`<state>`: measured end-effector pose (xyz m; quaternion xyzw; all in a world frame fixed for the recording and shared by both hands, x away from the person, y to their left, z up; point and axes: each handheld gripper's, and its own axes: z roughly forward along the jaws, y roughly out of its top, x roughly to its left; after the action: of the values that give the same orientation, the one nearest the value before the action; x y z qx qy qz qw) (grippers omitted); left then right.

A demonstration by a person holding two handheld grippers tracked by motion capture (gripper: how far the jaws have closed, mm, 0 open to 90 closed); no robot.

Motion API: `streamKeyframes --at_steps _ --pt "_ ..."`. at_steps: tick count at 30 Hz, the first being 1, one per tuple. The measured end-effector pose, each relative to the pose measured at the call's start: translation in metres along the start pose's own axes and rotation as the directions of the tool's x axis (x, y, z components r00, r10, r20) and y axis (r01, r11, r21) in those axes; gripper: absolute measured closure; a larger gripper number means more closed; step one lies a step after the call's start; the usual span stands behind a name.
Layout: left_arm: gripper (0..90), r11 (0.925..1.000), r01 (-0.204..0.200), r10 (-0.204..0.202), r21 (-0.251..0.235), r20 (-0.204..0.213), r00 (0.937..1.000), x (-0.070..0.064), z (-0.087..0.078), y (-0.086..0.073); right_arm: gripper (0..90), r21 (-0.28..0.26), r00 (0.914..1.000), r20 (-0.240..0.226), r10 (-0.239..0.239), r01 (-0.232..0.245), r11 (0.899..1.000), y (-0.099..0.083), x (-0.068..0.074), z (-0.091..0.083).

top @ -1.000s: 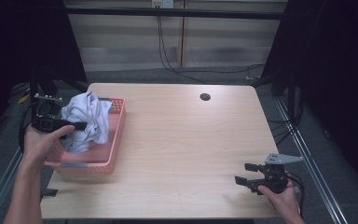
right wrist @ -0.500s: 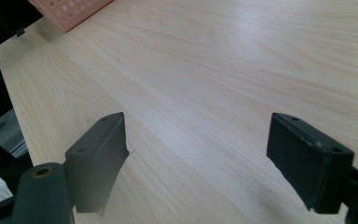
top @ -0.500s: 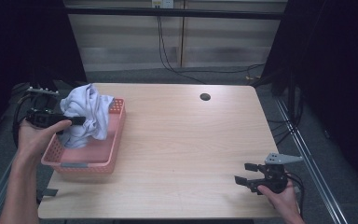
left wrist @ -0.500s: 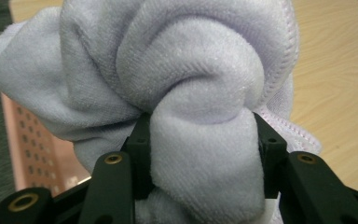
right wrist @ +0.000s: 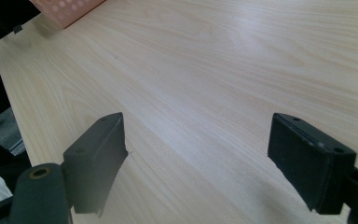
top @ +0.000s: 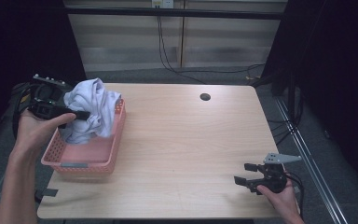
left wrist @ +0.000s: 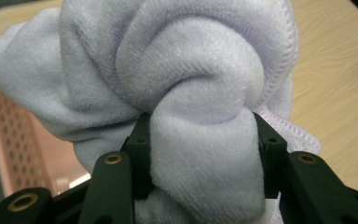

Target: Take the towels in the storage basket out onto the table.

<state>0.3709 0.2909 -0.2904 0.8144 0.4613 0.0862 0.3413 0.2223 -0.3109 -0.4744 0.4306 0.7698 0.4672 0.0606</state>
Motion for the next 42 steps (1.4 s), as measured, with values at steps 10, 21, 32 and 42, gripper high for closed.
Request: streamKeyframes --at_steps 10,21,32,42 --pt "53.2 0.9915 -0.099 0.094 0.083 0.070 0.9931 -0.042 0.028 0.028 19.0 -0.005 1.0000 0.000 0.006 -0.006 1.000 0.000 0.000 -0.002" --pt "53.2 0.9650 -0.205 0.173 0.163 0.188 0.9667 -0.088 0.080 0.037 19.0 -0.002 1.0000 -0.002 0.008 -0.008 1.000 0.000 0.000 -0.001" --pt "52.7 0.9545 -0.247 0.184 0.167 0.322 0.9288 -0.125 0.131 0.028 19.0 -0.002 0.9999 -0.007 0.007 -0.007 1.000 0.000 0.000 -0.002" --pt "51.1 0.9462 -0.252 0.163 0.203 0.372 0.9137 -0.152 0.181 0.005 19.2 -0.004 0.9999 -0.012 0.000 0.000 1.000 0.000 0.000 -0.002"
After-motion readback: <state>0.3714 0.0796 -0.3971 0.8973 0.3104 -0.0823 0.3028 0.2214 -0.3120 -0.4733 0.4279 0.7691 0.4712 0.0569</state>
